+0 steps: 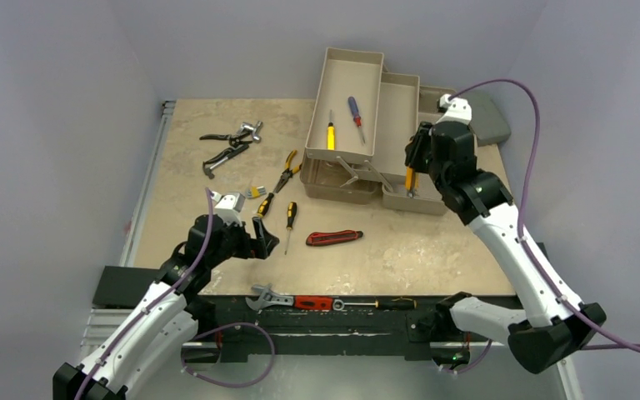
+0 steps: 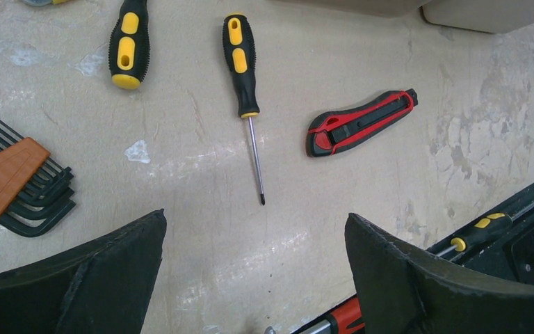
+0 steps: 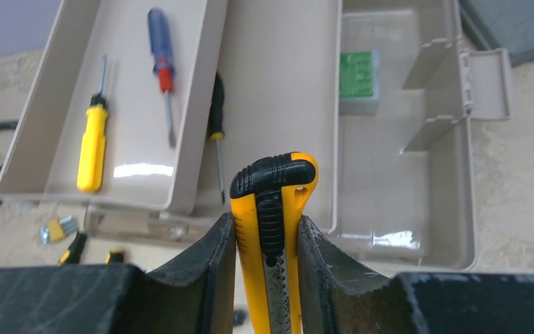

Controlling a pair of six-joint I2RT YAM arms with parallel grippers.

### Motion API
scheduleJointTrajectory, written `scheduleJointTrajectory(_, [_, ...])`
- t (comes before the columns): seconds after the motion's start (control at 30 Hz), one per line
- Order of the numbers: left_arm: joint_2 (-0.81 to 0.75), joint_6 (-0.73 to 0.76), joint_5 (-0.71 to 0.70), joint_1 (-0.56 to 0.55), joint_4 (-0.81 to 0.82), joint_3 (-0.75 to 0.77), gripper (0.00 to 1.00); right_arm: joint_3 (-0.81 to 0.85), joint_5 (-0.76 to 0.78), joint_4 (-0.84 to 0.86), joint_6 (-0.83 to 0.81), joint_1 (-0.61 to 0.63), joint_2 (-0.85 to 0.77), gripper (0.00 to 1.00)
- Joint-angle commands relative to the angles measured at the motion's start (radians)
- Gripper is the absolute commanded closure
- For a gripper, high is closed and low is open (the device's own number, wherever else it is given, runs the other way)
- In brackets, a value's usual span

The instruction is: Pack the tool kit

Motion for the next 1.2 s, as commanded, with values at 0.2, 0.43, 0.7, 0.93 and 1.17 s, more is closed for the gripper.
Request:
scheduleJointTrajectory(0.2, [0.009, 0.019, 0.019, 0.003, 0.056, 0.004, 0.04, 0.255, -0.146, 0.164, 0.008, -0.157, 0.316, 1.00])
scheduleJointTrajectory(0.43, [0.013, 0.019, 0.016, 0.003, 0.055, 0.005, 0.05, 0.486, -0.172, 0.132, 0.032, -0.176, 0.572, 1.00])
scheduleJointTrajectory(0.7, [0.021, 0.019, 0.017, 0.003, 0.050, 0.009, 0.04, 0.529, -0.182, 0.112, 0.050, -0.179, 0.682, 0.67])
scheduleJointTrajectory(0.93, [0.039, 0.024, 0.039, 0.003, 0.071, 0.005, 0.04, 0.475, -0.203, 0.099, 0.016, -0.181, 0.545, 0.50])
scheduleJointTrajectory(1.17, [0.083, 0.023, 0.039, -0.019, 0.092, 0.015, 0.07, 0.287, -0.200, 0.068, -0.013, -0.181, 0.291, 0.37])
